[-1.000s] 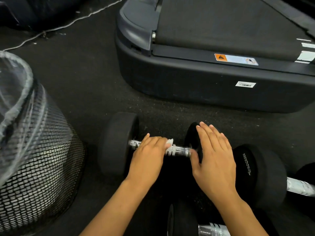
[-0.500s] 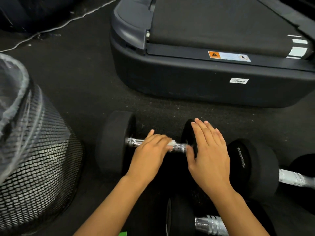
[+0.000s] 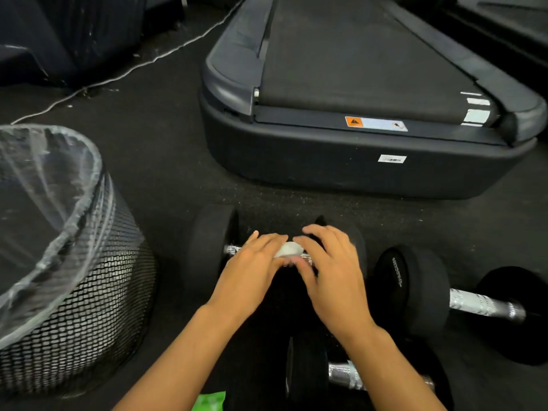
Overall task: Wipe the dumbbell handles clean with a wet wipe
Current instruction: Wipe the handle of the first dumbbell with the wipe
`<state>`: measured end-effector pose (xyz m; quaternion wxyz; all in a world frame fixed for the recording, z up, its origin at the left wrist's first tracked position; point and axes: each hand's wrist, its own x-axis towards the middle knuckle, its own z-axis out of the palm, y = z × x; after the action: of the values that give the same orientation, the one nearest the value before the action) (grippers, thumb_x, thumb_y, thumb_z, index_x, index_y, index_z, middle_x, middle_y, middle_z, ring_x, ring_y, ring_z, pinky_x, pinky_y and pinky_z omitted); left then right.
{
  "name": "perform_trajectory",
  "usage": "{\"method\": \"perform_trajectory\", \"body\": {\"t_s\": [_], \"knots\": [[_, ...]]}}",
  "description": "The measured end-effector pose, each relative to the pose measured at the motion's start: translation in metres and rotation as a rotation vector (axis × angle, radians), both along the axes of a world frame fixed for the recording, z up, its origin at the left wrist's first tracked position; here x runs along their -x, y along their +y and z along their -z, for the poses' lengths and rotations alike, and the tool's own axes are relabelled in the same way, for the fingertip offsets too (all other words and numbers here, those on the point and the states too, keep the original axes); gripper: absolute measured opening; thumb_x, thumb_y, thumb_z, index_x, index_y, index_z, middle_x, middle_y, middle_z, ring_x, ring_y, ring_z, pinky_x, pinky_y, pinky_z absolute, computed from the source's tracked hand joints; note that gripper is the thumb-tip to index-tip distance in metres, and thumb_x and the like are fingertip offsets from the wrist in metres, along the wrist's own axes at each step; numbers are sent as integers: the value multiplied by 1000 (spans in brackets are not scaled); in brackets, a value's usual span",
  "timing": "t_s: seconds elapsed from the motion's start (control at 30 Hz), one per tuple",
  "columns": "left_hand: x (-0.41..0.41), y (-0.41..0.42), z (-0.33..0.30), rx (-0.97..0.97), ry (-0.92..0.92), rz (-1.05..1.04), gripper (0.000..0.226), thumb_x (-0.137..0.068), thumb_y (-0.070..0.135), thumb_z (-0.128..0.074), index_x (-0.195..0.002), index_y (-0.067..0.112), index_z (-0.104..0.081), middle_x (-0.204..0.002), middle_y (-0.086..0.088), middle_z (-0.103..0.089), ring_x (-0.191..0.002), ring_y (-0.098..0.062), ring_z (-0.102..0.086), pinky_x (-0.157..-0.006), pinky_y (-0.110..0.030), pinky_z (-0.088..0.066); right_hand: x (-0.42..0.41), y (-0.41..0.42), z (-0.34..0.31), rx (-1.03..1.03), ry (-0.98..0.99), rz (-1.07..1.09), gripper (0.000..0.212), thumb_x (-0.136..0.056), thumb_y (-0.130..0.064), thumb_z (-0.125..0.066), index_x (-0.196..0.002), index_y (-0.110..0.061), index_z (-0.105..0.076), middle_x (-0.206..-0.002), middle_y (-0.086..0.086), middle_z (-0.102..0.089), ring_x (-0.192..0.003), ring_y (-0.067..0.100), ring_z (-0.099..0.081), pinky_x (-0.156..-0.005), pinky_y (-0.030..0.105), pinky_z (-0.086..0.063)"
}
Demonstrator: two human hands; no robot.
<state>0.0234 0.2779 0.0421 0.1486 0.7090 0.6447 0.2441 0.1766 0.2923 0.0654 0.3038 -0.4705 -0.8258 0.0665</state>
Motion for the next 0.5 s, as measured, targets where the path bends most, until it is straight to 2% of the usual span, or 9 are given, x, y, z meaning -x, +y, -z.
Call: {"method": "perform_trajectory", "body": {"t_s": [0.07,0.13,0.2,0.23,0.3,0.37,0.43,0.5], "knots": [[2,-9,-15,-13,-17,11,50,-93,35,-46,-141,27,-34,-144,11,-37,-135,1,-14,-111,-21,-13,10,-3,-4,22,52,1,21,-82,-14,-67,-103,-16,-66,-108,-3,-60,-106,9,-43,-87,29,-43],[7,-17,-27,-14,-68,-2,51,-92,37,-48,-141,28,-34,-144,13,-36,-126,8,-6,-107,-16,-11,18,-2,-7,24,82,-23,13,-87,-17,-58,-95,-16,-67,-98,-5,-61,-96,8,-45,-78,21,-43],[14,-23,-35,-7,-59,-21,57,-90,39,-51,-142,30,-31,-148,14,-31,-127,6,-3,-109,-21,-13,24,-1,-8,-29,65,-41,22,-88,-21,-46,-88,-14,-67,-89,-4,-61,-86,10,-49,-72,21,-42],[19,-25,-38,-23,-13,-28,61,-87,42,-53,-142,29,-31,-149,13,-29,-131,3,-5,-111,-24,-15,28,-1,-8,-38,53,-32,21,-88,-20,-47,-86,-13,-66,-87,-2,-61,-83,12,-50,-69,22,-42],[34,-27,-40,-133,152,-46,64,-83,50,-52,-139,22,-39,-149,5,-33,-138,-10,-19,-113,-36,-22,36,2,-2,-28,18,15,3,-82,-9,-62,-84,-10,-64,-88,1,-59,-79,15,-52,-62,24,-46],[50,-27,-39,-184,256,-123,67,-82,56,-51,-137,19,-44,-148,-1,-35,-138,-20,-26,-112,-43,-24,45,5,8,49,-56,60,24,-68,3,-73,-84,-9,-59,-88,4,-57,-74,18,-53,-53,27,-48],[62,-25,-32,-134,283,-191,70,-81,51,-58,-140,20,-38,-152,0,-26,-141,-19,-17,-114,-41,-16,50,9,23,125,-125,66,32,-66,7,-72,-89,-10,-58,-91,4,-58,-75,19,-55,-51,25,-44],[67,-24,-21,-72,198,-208,72,-83,44,-60,-145,22,-29,-155,5,-17,-143,-11,-5,-115,-35,-8,51,8,35,157,-132,59,36,-71,7,-67,-100,-11,-60,-98,2,-61,-84,19,-56,-56,26,-45]]}}
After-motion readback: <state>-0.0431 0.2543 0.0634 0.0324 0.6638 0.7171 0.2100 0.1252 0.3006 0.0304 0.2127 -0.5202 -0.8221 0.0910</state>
